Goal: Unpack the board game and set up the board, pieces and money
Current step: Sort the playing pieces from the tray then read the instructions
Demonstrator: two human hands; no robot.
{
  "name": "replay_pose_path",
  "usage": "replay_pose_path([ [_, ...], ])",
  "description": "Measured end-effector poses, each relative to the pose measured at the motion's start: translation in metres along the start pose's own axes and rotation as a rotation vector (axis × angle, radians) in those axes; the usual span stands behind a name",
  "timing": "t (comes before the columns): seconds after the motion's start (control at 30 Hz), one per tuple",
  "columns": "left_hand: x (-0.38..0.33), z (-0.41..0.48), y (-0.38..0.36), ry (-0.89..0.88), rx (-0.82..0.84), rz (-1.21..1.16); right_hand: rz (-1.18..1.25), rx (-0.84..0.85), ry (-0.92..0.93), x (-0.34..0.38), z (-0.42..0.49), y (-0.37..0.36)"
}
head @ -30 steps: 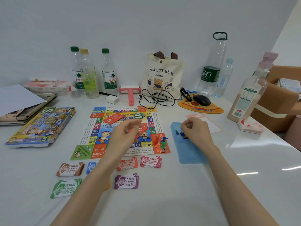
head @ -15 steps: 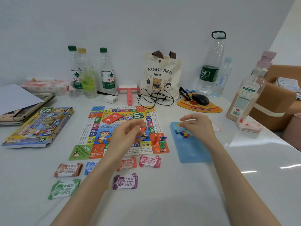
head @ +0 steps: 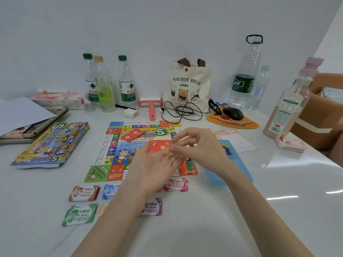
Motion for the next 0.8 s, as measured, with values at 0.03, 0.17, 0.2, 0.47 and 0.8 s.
replay_pose_path([
  [0.03,0.001,0.0,0.001,0.001,-0.009,-0.006,-0.019,0.001,0.01,0.0,0.0,-0.001],
  [0.17,-0.003,0.0,0.006,-0.046,-0.081,0.003,-0.064,-0.043,0.029,-0.002,0.003,0.007],
  [0.2,-0.005,0.0,0.007,-0.061,-0.098,0.002,-0.064,-0.071,0.026,-0.004,0.005,0.013],
  [0.47,-0.012,-0.002,0.003,-0.125,-0.105,0.091,-0.263,-0.218,-0.235,-0.085,0.014,0.072],
  [0.8,-0.004,-0.006,-0.004,-0.135,-0.103,0.231,-0.559,-0.096,-0.413,-0.141,0.025,0.073],
])
Point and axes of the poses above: each hand's wrist, its own z-axis towards the middle knuckle, its own y-axis out of the back of the hand, x = y × z, the point moved 8 cm from there along z, towards the middle knuckle, and after that the axes turned 9 degrees about -z, right-handed, at the moved point
